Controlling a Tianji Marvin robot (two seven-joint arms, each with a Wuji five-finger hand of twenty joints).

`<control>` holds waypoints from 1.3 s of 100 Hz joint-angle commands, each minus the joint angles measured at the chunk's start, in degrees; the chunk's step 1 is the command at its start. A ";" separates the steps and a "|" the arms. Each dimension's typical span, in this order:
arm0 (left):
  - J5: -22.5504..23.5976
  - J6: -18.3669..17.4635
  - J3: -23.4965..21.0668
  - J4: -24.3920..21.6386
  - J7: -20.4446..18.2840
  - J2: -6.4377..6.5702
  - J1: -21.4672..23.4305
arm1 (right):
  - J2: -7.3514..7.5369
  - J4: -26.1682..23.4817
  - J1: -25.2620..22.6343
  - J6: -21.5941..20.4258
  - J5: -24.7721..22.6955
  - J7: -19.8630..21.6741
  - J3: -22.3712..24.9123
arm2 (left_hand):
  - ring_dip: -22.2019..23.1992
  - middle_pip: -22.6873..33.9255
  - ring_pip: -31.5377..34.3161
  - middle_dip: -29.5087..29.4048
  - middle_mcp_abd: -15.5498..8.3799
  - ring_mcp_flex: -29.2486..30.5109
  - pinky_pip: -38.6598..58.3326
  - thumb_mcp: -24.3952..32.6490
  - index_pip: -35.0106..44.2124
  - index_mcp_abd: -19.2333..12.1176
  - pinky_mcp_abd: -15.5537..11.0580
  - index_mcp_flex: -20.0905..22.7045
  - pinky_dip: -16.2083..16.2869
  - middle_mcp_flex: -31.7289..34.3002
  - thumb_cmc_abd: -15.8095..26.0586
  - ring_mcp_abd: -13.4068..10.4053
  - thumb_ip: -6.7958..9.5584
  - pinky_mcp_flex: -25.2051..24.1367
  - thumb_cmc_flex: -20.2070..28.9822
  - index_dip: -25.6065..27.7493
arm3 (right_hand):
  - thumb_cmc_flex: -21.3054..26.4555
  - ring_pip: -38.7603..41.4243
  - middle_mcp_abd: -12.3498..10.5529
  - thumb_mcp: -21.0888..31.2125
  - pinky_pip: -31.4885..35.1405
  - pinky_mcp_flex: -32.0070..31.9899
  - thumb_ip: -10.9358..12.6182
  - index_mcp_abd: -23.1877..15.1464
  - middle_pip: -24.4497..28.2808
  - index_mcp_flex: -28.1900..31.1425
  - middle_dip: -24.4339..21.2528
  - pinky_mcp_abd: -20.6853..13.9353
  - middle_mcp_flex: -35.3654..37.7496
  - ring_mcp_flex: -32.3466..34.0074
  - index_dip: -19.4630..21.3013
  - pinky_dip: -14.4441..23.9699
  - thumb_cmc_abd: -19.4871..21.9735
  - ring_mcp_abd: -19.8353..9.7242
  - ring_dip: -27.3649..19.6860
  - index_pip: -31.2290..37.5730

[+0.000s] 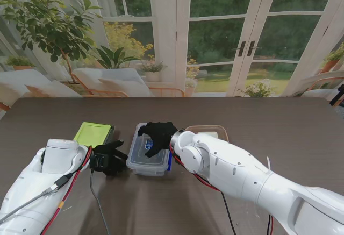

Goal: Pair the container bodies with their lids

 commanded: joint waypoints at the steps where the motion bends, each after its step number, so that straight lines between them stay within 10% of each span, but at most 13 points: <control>1: -0.41 0.64 0.22 0.78 -1.22 0.07 -0.92 | -0.69 0.77 -1.73 -0.67 0.25 1.72 -1.20 | 0.89 2.54 3.63 1.38 0.40 3.18 2.04 -0.65 -1.72 0.93 -0.57 -2.16 1.02 2.29 0.85 3.11 0.09 2.58 -1.47 -0.97 | 0.61 1.85 -1.42 -1.07 -11.90 -17.16 -0.72 -0.77 -0.03 -1.94 0.50 -31.15 -1.53 1.75 0.01 -4.27 0.23 -3.07 0.80 -0.67; 48: -0.12 -1.66 4.53 9.43 -6.00 0.65 -5.86 | -1.03 1.70 -1.80 -0.81 -0.62 0.21 -1.27 | 4.41 14.43 13.75 7.54 -1.17 6.99 6.07 -0.78 -1.01 -11.83 -1.98 0.22 3.55 1.47 1.97 0.14 0.10 7.16 -4.50 -0.93 | -0.22 1.40 -1.20 -0.90 -12.14 -17.37 -1.04 -1.05 -0.33 -2.33 0.41 -30.34 -1.87 1.32 -0.24 -4.29 -0.93 -1.81 0.67 -1.16; 91: -1.31 -4.40 5.69 14.21 -9.14 0.69 -7.51 | -1.64 2.84 -1.61 -1.46 -1.24 -1.09 -1.76 | 5.11 16.81 16.41 9.94 -2.15 7.30 7.11 -0.69 0.94 -14.00 -3.08 3.74 3.79 0.83 2.97 -1.60 0.03 8.06 -6.03 -0.01 | -0.34 1.23 -1.07 -0.50 -12.37 -17.37 -1.24 -1.09 -0.25 -2.05 0.47 -30.19 -1.64 1.53 -0.25 -4.22 -1.00 -1.71 0.76 -1.06; 109: -2.46 -5.12 3.97 13.72 -8.80 0.48 -6.33 | -1.69 2.86 -1.62 -1.36 -1.08 -0.80 -1.94 | 4.76 14.50 14.02 9.57 -2.49 2.53 4.94 -0.80 2.73 -15.17 -5.81 5.41 4.06 -3.75 3.44 -2.10 -0.12 3.24 -4.99 1.04 | -0.29 1.20 -1.11 -0.50 -12.44 -17.36 -1.24 -1.05 -0.25 -1.99 0.47 -30.20 -1.69 1.55 -0.23 -4.17 -1.01 -1.64 0.78 -1.00; 130: -6.08 -5.05 -0.35 11.38 -4.64 -0.94 -3.76 | -2.22 3.64 -1.53 -1.64 -0.93 -0.95 -2.51 | -0.77 -0.15 -0.82 -4.18 -2.21 -8.03 -0.24 -0.91 4.19 -14.18 -9.15 6.30 4.75 -9.00 3.22 -1.20 -0.22 -5.91 -3.30 2.50 | -0.25 1.19 -1.09 -0.48 -12.47 -17.32 -1.23 -0.98 -0.24 -2.00 0.47 -30.22 -1.72 1.57 -0.23 -4.12 -1.02 -1.64 0.79 -1.01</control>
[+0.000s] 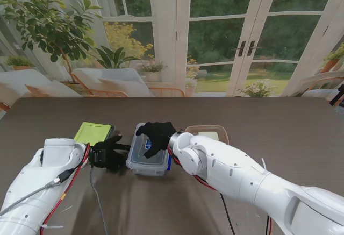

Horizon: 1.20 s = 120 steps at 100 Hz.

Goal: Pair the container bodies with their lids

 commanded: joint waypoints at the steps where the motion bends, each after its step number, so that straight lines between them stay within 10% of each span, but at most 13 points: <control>1: 0.25 0.19 -0.09 0.21 -1.24 -0.40 1.26 | -1.01 1.48 -1.72 -0.83 0.32 1.82 -1.45 | -1.22 -2.21 -3.09 -2.61 -0.25 -2.47 -1.78 -0.90 1.26 -1.74 -6.74 1.89 1.18 -0.77 1.88 1.01 -0.32 -6.40 1.01 0.81 | -0.27 1.01 -1.09 0.30 -12.47 -19.02 -1.23 -0.91 -0.24 -2.00 0.47 -35.54 -1.72 1.61 -0.23 -5.33 -1.03 -1.90 0.68 -0.41; 32: -3.01 -0.36 -2.33 -1.17 1.34 -1.46 3.03 | -1.90 2.74 -1.59 -1.08 0.87 1.61 -2.11 | -15.19 -18.27 -26.77 -21.67 -4.15 -8.88 -11.80 -0.93 1.80 0.39 -8.28 3.31 -10.29 -0.87 1.45 -3.11 -0.40 -14.01 2.17 2.20 | -0.05 1.05 -0.98 0.23 -12.53 -19.00 -1.17 -0.86 -0.18 -2.06 0.48 -35.62 -1.72 1.65 -0.19 -5.28 -0.85 -1.86 0.69 -0.33; 46: -2.68 0.63 -2.20 -1.39 2.92 -1.86 2.96 | -2.06 2.88 -1.59 -1.06 0.89 1.45 -2.17 | -14.40 -17.06 -26.10 -21.74 -2.00 -6.17 -11.07 -0.85 0.34 5.06 -6.29 0.88 -10.54 1.62 0.84 -0.30 -0.36 -12.47 2.57 1.61 | -0.03 1.08 -1.03 0.20 -12.52 -19.00 -1.15 -0.78 -0.18 -2.06 0.47 -35.65 -1.72 1.72 -0.18 -5.26 -0.81 -1.90 0.70 -0.30; 73: -0.25 2.09 -0.35 1.29 1.40 -1.45 1.25 | -2.41 3.37 -1.54 -1.11 1.01 1.11 -2.25 | -0.72 -3.50 -3.50 0.95 1.63 3.52 -0.59 -0.79 -0.59 14.89 -1.64 -1.97 -3.08 9.36 0.75 4.13 -0.15 -1.75 1.14 -0.56 | 0.05 1.13 -0.81 0.19 -12.50 -18.99 -1.11 -0.72 -0.15 -2.07 0.45 -35.62 -1.59 1.80 -0.16 -5.22 -0.76 -1.82 0.71 -0.23; 94: 1.31 1.42 2.13 5.23 -2.99 -0.50 -0.87 | -2.57 3.61 -1.55 -1.02 1.17 0.93 -2.19 | 6.44 15.37 12.80 13.31 -0.82 9.99 5.55 -0.82 0.30 12.25 -1.95 -0.23 2.66 9.90 1.64 1.24 -0.02 5.71 -0.68 -0.19 | 0.05 1.14 -0.93 0.16 -12.48 -18.97 -1.10 -0.77 -0.14 -2.08 0.44 -35.62 -1.62 1.78 -0.14 -5.20 -0.67 -1.84 0.72 -0.19; 120: 2.81 0.37 4.72 8.26 -7.64 0.64 -2.64 | -2.76 4.11 -1.50 -1.14 1.31 0.70 -2.17 | 8.15 21.82 19.42 17.08 -2.53 12.75 8.31 -0.96 0.22 11.43 -2.97 0.54 4.05 10.81 2.75 -1.53 0.06 9.19 -3.04 -0.26 | 0.09 1.18 -0.87 0.10 -12.45 -18.98 -1.05 -0.82 -0.10 -2.02 0.45 -35.65 -1.65 1.76 -0.13 -5.18 -0.51 -1.82 0.73 -0.15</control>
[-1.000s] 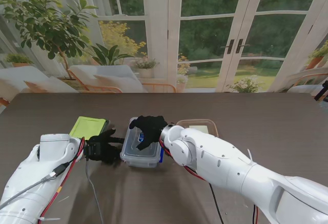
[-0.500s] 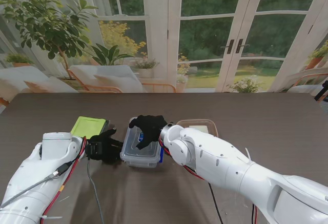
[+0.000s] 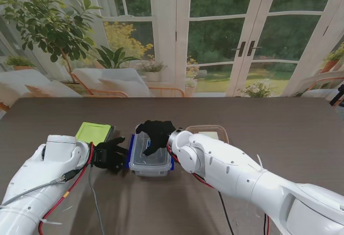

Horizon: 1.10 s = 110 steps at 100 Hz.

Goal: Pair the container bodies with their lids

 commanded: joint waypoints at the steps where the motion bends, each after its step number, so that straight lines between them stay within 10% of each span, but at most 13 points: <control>1: 0.00 0.34 0.86 2.67 -0.70 -0.67 1.37 | -1.11 1.11 -2.50 -0.94 0.53 2.02 -1.52 | 0.99 2.18 3.34 0.90 -0.36 1.36 2.84 -0.89 -1.53 3.15 -3.01 1.03 0.88 2.37 2.31 0.39 0.04 -4.08 -2.43 -0.63 | 0.06 -0.27 -0.88 0.10 -12.88 -23.45 -1.05 -0.82 -0.10 -2.02 0.45 -36.15 -1.64 1.62 -0.13 -6.63 -0.48 1.39 -0.03 -0.15; 38: -0.03 0.68 -0.05 -0.38 0.29 -0.41 2.69 | -1.02 1.04 -2.62 -1.16 0.80 2.29 -1.50 | 0.31 0.52 1.83 0.14 0.14 0.29 1.89 -0.69 -1.62 0.92 -2.62 1.31 0.63 1.79 2.13 1.37 0.01 -5.08 -2.44 -0.66 | 0.07 -0.22 -0.89 -0.01 -12.88 -23.43 -1.02 -0.70 -0.11 -1.91 0.43 -36.17 -1.65 1.71 -0.09 -6.64 -0.40 1.35 -0.02 -0.10; 110: 13.95 -0.23 0.00 -17.57 -2.98 5.29 8.15 | 0.67 -4.22 -3.28 2.56 -4.56 -1.69 0.41 | -1.74 0.07 1.93 -1.93 0.55 6.56 5.31 -0.36 -3.89 -2.02 0.94 2.45 -2.06 6.15 -0.45 2.96 0.25 2.19 1.96 -2.09 | -0.94 -0.33 -0.67 -0.12 -12.32 -23.22 -1.09 -0.57 0.03 -1.65 0.39 -35.98 -1.33 1.45 -0.06 -6.67 0.08 1.41 -0.15 0.08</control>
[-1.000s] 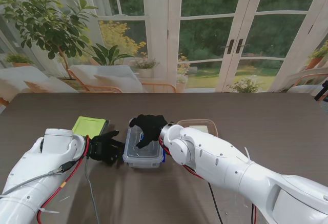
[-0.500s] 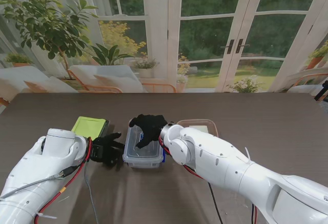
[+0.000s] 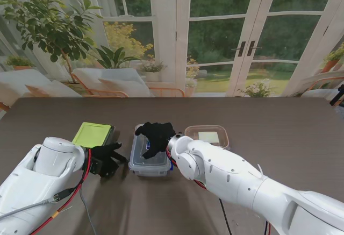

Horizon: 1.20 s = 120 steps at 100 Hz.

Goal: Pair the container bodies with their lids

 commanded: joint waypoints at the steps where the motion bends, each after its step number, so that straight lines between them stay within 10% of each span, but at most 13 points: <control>1: 0.59 -0.63 -0.31 -0.53 -1.34 0.28 -0.43 | -0.29 -1.17 -0.56 0.14 -0.76 0.85 -0.56 | -0.20 1.82 2.93 -0.23 0.64 3.70 2.73 -0.21 0.06 -0.44 0.16 1.85 -0.42 2.74 -0.99 2.90 0.24 2.31 1.77 -0.22 | -0.98 0.58 -0.64 -0.15 -4.73 -22.44 -1.09 -0.57 0.03 -1.60 0.39 -35.98 -1.32 0.29 -0.05 -5.74 0.09 0.04 0.65 0.10; 62: 2.54 -7.26 6.71 7.61 -0.49 -1.20 -9.81 | 3.05 -3.97 0.43 1.08 -5.52 2.33 0.55 | -1.68 3.44 8.30 0.78 0.71 10.45 9.49 0.15 -2.04 -7.73 2.17 -3.76 -5.91 6.39 -2.85 2.01 0.56 10.81 6.23 -0.86 | -1.14 0.57 -0.45 -1.23 -4.31 -22.40 -0.67 -0.06 -0.20 0.90 0.25 -35.86 0.11 1.17 0.65 -6.13 1.54 -0.16 0.52 0.47; 120: 1.84 -12.24 12.52 18.36 2.24 -4.09 -17.15 | 1.70 0.48 0.79 -0.99 -4.14 1.46 -1.23 | -2.23 3.30 8.78 1.38 1.26 11.04 10.08 0.21 -4.03 -14.51 3.15 -12.14 -7.32 5.57 -3.43 2.24 0.48 11.53 6.51 -2.12 | -1.11 0.48 -0.43 -1.22 -4.18 -22.71 -0.63 -0.17 -0.33 0.65 0.29 -35.94 -0.09 1.15 0.79 -6.47 1.50 0.14 0.49 0.13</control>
